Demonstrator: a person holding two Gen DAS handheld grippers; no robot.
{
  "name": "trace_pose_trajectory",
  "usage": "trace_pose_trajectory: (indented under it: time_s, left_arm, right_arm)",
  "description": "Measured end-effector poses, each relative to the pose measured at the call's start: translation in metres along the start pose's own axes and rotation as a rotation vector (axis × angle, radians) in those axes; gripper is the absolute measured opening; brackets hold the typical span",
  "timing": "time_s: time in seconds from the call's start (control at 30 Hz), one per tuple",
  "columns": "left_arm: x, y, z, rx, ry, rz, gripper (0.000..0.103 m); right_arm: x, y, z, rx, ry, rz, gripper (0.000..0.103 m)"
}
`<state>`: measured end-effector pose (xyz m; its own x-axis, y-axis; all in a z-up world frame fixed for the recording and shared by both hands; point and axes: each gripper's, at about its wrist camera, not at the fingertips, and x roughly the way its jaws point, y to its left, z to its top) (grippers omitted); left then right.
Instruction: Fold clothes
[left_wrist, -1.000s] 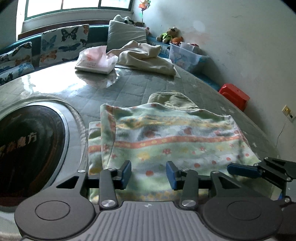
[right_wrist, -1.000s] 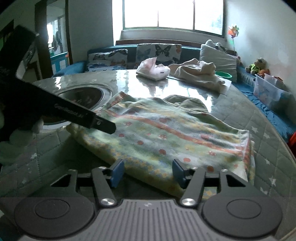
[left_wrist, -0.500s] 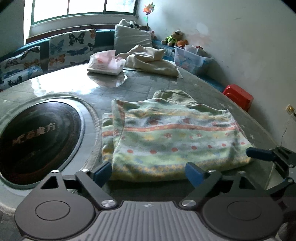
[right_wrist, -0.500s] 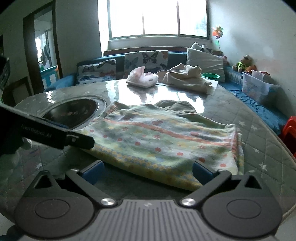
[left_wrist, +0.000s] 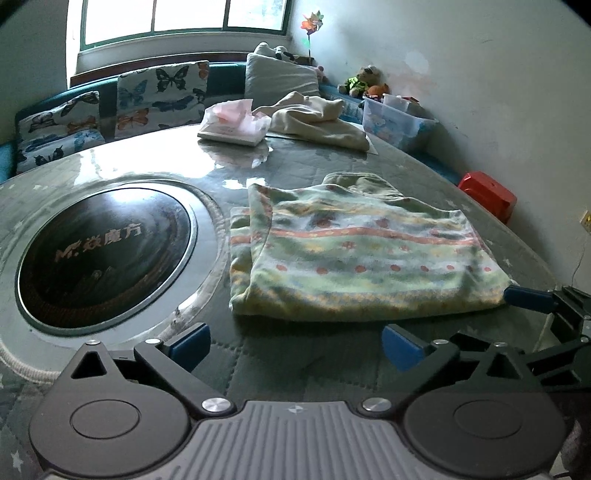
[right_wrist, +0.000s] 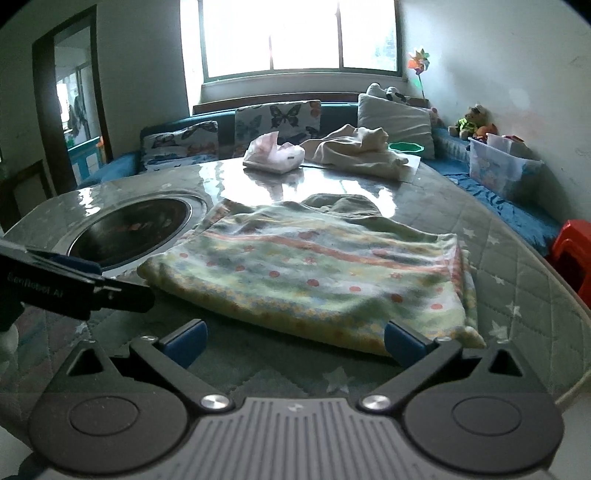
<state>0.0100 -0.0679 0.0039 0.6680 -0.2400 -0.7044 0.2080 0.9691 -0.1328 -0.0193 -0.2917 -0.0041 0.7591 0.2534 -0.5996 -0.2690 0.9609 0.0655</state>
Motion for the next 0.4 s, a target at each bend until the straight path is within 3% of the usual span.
trace_pose_trajectory:
  time_s: [0.4]
  left_arm:
    - [-0.014, -0.002, -0.016, -0.013, -0.012, -0.007, 0.101]
  right_arm:
    - [-0.018, 0.007, -0.008, 0.007, -0.026, -0.020, 0.103]
